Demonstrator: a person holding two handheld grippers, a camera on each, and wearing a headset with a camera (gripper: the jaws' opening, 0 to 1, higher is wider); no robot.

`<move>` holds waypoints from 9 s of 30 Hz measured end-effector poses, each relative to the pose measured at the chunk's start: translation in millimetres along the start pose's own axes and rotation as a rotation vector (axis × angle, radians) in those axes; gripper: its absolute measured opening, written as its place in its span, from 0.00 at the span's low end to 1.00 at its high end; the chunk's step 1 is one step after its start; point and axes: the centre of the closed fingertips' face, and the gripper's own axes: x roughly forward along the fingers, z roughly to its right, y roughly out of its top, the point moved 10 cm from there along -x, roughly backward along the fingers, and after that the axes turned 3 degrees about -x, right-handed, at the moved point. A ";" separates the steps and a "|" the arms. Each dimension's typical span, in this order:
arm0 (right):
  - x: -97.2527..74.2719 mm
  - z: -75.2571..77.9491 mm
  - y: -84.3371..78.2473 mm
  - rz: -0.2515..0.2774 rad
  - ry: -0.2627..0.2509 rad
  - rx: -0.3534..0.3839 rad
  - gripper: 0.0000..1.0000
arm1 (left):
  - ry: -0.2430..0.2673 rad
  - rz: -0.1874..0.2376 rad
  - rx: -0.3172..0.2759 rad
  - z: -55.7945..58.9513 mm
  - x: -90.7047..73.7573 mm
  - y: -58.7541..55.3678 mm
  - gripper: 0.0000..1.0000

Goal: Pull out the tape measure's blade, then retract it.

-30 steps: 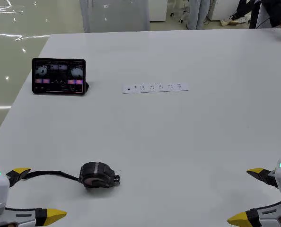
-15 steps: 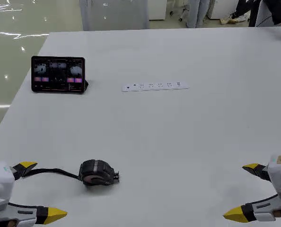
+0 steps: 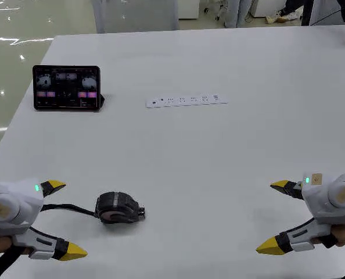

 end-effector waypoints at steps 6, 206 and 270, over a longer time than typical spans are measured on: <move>9.3 7.1 5.8 -0.001 0.011 -0.016 0.99 | -0.061 -0.048 0.076 -1.5 11.5 12.9 0.99; 185.7 -15.1 117.9 -0.099 0.326 -0.293 0.10 | -0.177 -0.273 0.227 -6.6 91.1 50.5 0.35; 154.9 0.1 89.3 -0.122 0.308 -0.283 0.10 | -0.175 -0.275 0.241 -4.2 92.4 51.5 0.35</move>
